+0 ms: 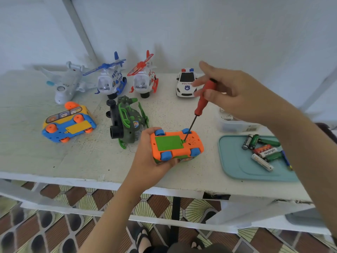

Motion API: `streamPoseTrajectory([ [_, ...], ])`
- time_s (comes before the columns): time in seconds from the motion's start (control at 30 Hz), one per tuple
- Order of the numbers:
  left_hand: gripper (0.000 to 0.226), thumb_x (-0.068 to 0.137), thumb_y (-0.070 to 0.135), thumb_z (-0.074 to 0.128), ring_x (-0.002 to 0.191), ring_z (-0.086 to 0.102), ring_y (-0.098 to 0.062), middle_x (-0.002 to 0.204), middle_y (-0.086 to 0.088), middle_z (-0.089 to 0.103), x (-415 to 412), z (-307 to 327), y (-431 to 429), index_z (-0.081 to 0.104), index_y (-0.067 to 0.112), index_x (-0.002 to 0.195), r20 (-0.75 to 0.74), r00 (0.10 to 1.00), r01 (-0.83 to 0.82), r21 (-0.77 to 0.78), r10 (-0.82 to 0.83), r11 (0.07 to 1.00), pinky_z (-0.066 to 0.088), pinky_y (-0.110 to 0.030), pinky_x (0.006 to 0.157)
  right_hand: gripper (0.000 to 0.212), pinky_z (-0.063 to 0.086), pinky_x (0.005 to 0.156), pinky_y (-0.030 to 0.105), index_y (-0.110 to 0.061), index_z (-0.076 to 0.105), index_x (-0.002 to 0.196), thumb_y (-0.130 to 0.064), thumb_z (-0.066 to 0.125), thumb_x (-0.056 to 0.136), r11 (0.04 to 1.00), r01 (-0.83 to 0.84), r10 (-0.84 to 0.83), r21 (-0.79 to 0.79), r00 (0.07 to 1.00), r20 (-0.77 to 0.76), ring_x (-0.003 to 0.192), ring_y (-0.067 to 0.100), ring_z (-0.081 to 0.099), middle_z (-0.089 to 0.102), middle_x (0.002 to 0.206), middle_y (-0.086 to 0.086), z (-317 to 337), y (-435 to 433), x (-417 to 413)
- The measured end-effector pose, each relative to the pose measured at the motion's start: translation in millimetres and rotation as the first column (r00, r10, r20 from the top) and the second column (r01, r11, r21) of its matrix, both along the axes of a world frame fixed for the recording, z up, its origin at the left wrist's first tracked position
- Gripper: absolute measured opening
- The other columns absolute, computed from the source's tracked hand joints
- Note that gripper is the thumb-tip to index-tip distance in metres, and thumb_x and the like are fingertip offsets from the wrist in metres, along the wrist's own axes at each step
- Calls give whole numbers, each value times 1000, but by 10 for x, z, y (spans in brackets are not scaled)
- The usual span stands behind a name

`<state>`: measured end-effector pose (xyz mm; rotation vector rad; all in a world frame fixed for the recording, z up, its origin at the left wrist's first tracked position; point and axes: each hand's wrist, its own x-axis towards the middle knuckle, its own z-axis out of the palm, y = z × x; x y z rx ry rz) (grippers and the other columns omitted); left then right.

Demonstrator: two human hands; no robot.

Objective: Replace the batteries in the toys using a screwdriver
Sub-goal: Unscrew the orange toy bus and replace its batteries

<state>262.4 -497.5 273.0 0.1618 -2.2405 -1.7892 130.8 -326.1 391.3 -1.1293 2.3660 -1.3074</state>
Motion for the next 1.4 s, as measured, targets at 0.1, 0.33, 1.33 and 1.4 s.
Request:
streamPoseTrajectory([
  [0.1,66,68,-18,75,83,63,7,104,-3,50,7,-19,4,38,20,107,-21,1000,-10,-24,10,1000,50,-10,73,46,49,85,15,-10,51,135,2,57,92,992,-65,64,-106,998,-18,87,8,70,68,96,-1,-33,20,43],
  [0.33,66,68,-16,76,84,62,7,105,-5,50,-4,-36,-1,38,21,107,-32,999,-21,-29,20,999,50,-10,74,28,54,64,40,-7,65,77,-33,71,84,980,186,-198,-67,934,-299,66,23,69,70,66,4,-62,-48,85],
  [1.33,67,70,-15,75,85,62,7,106,-2,50,-8,-38,-16,37,24,109,-29,999,-20,-47,19,999,50,-11,75,61,36,55,31,-2,53,70,-44,23,102,829,391,-203,400,876,-437,56,24,45,51,61,9,151,-26,112],
  [1.4,67,70,-14,76,86,62,6,106,-2,50,-3,-38,-15,37,24,109,-30,999,-22,-51,21,998,50,-11,75,39,49,77,40,-1,59,101,-24,29,103,946,185,-159,264,980,-118,82,30,59,65,90,15,125,-1,69],
])
